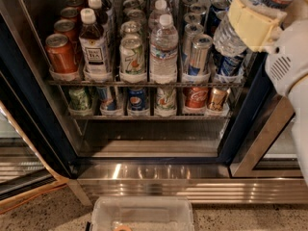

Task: Pick water bottle from top shelf of fridge

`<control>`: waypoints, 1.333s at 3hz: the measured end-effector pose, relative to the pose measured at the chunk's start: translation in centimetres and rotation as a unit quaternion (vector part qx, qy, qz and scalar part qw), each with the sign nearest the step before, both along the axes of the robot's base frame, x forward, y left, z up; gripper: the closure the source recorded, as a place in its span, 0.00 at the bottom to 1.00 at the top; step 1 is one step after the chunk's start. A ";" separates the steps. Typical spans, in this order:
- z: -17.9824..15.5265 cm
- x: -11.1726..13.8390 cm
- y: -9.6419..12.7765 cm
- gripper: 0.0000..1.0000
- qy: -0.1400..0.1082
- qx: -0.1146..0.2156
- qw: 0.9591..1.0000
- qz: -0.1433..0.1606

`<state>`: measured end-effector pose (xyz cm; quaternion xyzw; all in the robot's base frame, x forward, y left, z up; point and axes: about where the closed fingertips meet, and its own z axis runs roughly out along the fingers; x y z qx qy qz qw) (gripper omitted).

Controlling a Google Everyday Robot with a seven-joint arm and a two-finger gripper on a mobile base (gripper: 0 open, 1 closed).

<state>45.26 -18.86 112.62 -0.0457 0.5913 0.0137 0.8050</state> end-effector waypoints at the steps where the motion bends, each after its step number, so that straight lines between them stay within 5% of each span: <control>1: 0.0 0.0 0.0 1.00 0.000 0.000 1.000 0.000; 2: -0.1 0.1 0.2 1.00 0.011 -0.002 1.000 0.026; 3: 2.6 -0.3 -4.1 1.00 0.010 0.046 0.996 0.071; 4: 3.4 -1.5 -6.9 1.00 0.039 0.083 0.986 0.142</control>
Offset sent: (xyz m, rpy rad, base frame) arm -0.0069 0.0169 -0.0108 -0.0384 0.1998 0.4381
